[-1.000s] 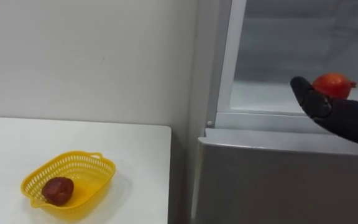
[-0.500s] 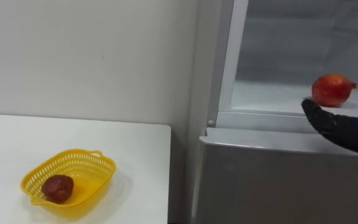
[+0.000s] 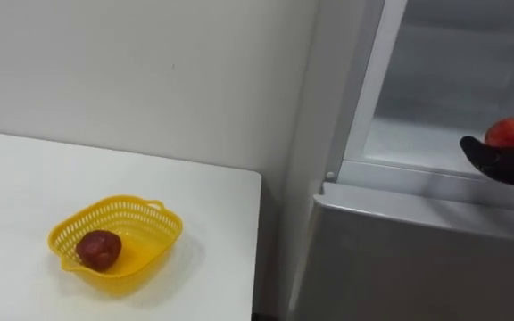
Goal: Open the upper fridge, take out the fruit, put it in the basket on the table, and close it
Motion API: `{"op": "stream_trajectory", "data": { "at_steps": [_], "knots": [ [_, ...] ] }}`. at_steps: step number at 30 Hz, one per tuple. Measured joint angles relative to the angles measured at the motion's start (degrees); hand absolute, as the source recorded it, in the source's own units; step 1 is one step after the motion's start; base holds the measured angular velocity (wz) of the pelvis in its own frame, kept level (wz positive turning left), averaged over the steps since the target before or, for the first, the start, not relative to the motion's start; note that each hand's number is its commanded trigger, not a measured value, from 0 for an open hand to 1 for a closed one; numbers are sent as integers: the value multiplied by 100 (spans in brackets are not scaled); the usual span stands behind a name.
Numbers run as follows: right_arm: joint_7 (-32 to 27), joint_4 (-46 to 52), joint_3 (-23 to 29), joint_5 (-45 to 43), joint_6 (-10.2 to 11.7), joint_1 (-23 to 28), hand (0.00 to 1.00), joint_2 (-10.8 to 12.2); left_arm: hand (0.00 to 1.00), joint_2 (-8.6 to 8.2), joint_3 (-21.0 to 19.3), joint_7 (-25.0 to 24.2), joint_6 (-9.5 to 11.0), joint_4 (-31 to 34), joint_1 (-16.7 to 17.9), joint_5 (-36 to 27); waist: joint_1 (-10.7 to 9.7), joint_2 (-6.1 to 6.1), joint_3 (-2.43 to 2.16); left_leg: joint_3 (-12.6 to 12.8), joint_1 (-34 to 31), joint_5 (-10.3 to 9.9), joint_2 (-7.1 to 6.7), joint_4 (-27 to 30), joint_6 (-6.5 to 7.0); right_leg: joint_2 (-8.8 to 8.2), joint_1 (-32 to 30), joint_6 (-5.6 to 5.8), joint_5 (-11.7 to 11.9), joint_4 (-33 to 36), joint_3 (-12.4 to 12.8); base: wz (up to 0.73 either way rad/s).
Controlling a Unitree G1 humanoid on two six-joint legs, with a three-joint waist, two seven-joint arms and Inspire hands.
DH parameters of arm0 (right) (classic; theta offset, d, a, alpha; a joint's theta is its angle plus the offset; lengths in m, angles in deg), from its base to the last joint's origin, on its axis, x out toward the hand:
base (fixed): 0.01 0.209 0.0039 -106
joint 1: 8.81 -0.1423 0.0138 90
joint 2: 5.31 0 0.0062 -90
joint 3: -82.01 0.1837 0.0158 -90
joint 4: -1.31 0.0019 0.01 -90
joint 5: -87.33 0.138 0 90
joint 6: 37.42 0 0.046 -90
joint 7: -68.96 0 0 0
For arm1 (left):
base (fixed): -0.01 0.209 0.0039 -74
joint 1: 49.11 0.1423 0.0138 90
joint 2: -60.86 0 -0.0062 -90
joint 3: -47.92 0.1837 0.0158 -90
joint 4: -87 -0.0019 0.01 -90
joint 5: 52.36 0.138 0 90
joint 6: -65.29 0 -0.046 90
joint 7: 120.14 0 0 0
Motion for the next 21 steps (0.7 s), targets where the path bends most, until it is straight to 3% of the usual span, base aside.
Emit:
{"op": "stream_trajectory", "data": {
  "at_steps": [2,6,10,13,21],
  "knots": [
    [6,-220,0,59,-17,-138,0,-13,0,0,1,-13,-13,44,35,3,-1,17,11,-36,-12,-1,-1,7,0,-10,20,0,0,4,-23,11],
    [3,-807,2,363,-144,-355,0,-295,0,1,-10,-93,-121,93,129,44,16,37,9,-134,-55,-4,-54,-6,2,-20,8,0,-26,76,-152,12],
    [-47,-997,20,377,-176,-403,0,-390,0,3,-34,-199,-146,200,309,48,11,37,-59,-139,-66,-2,-63,16,2,-27,-4,0,-47,108,-164,2],
    [-67,-1005,41,499,-188,-405,0,-541,0,5,-108,-238,-213,196,314,49,18,18,-77,-168,-84,0,-70,36,2,-28,-2,1,-51,106,-179,4],
    [-178,-1180,39,700,-189,-405,0,-609,0,155,-127,-126,-218,179,314,39,33,-148,-18,-254,-130,8,-90,39,3,-62,-7,3,-70,103,-308,4]
  ]
}}
